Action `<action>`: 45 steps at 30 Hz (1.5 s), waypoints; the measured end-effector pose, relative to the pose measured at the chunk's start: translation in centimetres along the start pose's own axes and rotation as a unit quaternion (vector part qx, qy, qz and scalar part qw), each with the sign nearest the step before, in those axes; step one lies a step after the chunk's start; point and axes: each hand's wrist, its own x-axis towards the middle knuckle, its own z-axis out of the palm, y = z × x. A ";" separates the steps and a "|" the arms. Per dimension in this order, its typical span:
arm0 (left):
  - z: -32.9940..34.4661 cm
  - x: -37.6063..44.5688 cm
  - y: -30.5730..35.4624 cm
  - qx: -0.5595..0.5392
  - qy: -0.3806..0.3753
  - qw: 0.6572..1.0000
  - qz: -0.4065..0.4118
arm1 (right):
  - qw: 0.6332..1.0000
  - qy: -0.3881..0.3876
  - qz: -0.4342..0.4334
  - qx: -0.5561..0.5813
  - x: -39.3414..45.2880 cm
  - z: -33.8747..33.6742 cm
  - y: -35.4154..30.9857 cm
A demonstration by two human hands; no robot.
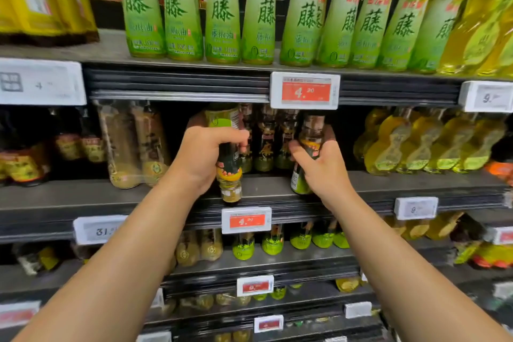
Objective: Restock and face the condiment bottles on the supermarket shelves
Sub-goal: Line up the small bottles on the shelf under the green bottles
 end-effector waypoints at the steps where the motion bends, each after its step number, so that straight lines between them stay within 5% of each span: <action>1: 0.2 0.0 0.1 -0.004 -0.002 1.000 -0.007 | 1.000 -0.001 -0.003 0.000 0.3 0.4 0.1; 7: 2.2 0.2 0.3 -0.023 -0.028 0.999 -0.033 | 1.000 -0.008 0.001 -0.027 0.6 1.7 0.6; 12: 4.1 -0.3 0.2 -0.027 -0.061 0.998 0.008 | 0.985 -0.020 0.004 -0.173 -0.8 -1.5 -0.2; 15: 5.9 -1.0 0.1 -0.013 -0.106 0.994 0.034 | 0.998 -0.015 -0.046 -0.048 -3.9 -4.9 -0.6; 20: 11.4 -1.4 -1.2 0.002 -0.183 0.983 -0.005 | 0.959 -0.236 0.014 0.159 -7.5 -6.4 -0.1; 26: 16.9 -0.1 -3.8 0.090 -0.134 0.985 -0.054 | 0.974 -0.124 0.054 0.184 -6.1 -8.7 1.4; 32: 18.5 2.2 -6.3 -0.055 -0.045 0.982 -0.177 | 0.989 -0.004 0.041 0.139 -4.4 -13.3 2.3; 37: 18.1 1.7 -8.0 -0.176 -0.067 0.954 -0.233 | 0.996 0.040 0.009 0.078 -2.2 -15.0 1.6; 45: 17.6 1.0 -7.7 -0.114 -0.085 0.945 -0.293 | 0.991 0.088 -0.042 -0.089 2.4 -13.1 -1.2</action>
